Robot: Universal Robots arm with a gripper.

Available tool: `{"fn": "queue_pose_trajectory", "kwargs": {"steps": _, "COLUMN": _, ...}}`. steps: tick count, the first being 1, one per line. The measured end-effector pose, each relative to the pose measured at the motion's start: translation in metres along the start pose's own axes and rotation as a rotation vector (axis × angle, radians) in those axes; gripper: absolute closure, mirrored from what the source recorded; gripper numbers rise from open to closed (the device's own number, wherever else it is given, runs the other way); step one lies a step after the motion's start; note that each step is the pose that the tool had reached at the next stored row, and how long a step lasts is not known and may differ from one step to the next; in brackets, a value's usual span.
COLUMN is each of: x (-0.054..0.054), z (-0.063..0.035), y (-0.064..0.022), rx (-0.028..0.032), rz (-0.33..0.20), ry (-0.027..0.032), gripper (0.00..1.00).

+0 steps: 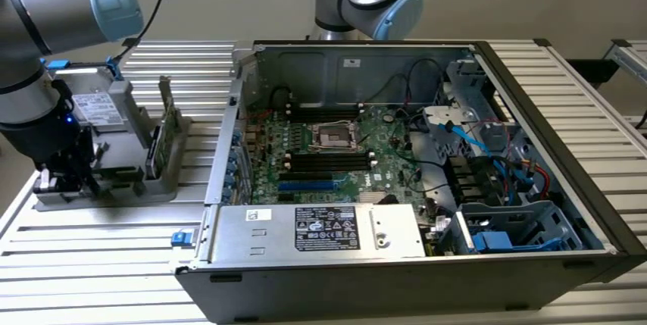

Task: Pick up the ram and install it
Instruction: 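Pick up the ram and move it above insertion slot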

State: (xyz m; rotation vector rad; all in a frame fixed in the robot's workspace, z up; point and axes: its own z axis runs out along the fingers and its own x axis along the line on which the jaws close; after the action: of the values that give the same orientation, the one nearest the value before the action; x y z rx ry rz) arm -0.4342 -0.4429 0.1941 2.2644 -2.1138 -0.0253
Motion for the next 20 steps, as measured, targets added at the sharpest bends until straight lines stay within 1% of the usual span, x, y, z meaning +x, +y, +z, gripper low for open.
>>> {"fn": "queue_pose_trajectory", "kwargs": {"steps": 11, "x": 0.000, "z": -0.0007, "y": -0.0001, "rx": -0.0001, "rz": 0.000, "ry": 0.0001, "gripper": 0.86}}
{"fn": "queue_pose_trajectory", "kwargs": {"steps": 20, "x": 0.000, "z": -0.0115, "y": -0.0007, "rx": -0.0029, "rz": 0.000, "ry": -0.0002, "gripper": 0.86}}
